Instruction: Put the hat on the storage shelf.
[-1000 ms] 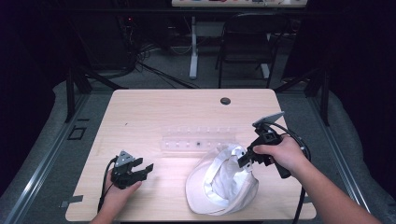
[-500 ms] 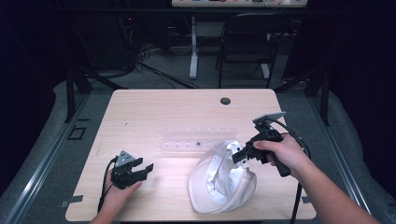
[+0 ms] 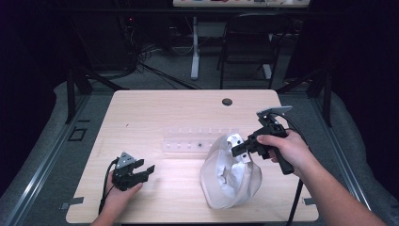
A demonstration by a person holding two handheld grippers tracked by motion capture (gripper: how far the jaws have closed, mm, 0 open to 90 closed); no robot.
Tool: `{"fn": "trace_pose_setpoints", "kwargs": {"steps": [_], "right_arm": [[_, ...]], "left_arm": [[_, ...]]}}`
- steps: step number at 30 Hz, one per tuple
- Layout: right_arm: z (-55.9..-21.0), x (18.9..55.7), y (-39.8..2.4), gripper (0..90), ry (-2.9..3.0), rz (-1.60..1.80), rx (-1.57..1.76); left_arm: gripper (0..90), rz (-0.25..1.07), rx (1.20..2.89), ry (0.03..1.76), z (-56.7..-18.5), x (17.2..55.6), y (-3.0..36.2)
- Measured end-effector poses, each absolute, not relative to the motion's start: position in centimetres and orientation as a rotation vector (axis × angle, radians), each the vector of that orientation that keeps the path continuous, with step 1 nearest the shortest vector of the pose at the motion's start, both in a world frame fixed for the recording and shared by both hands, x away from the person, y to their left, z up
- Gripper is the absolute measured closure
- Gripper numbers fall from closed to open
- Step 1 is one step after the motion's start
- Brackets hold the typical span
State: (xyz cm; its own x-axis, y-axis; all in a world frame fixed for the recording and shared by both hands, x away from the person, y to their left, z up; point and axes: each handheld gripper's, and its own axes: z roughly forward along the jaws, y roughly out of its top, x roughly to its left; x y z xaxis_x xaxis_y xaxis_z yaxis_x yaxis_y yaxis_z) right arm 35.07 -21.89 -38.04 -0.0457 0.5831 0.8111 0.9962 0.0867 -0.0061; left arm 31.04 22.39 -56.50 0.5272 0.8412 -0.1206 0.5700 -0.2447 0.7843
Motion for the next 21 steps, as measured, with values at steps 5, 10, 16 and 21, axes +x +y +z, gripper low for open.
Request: {"fn": "trace_pose_setpoints", "kwargs": {"steps": [5, 10, 16, 21], "right_arm": [[-36.5, 35.5, -22.2, 80.6, -1.696, -0.860, -1.573], [-35.1, 36.3, -22.6, 80.6, -1.668, -0.917, -1.562], [-34.0, 37.7, -21.8, 80.7, -1.648, -0.977, -1.566], [-33.0, 39.0, -21.1, 80.7, -1.642, -1.019, -1.581]], "left_arm": [[44.6, 0.422, 1.933, 1.147, -56.4, 31.0, 22.4], [44.6, 0.422, 1.938, 1.145, -56.5, 31.0, 22.3], [44.4, 0.423, 1.940, 1.144, -56.5, 31.0, 22.3], [44.5, 0.421, 1.939, 1.143, -56.5, 31.0, 22.3]]}}
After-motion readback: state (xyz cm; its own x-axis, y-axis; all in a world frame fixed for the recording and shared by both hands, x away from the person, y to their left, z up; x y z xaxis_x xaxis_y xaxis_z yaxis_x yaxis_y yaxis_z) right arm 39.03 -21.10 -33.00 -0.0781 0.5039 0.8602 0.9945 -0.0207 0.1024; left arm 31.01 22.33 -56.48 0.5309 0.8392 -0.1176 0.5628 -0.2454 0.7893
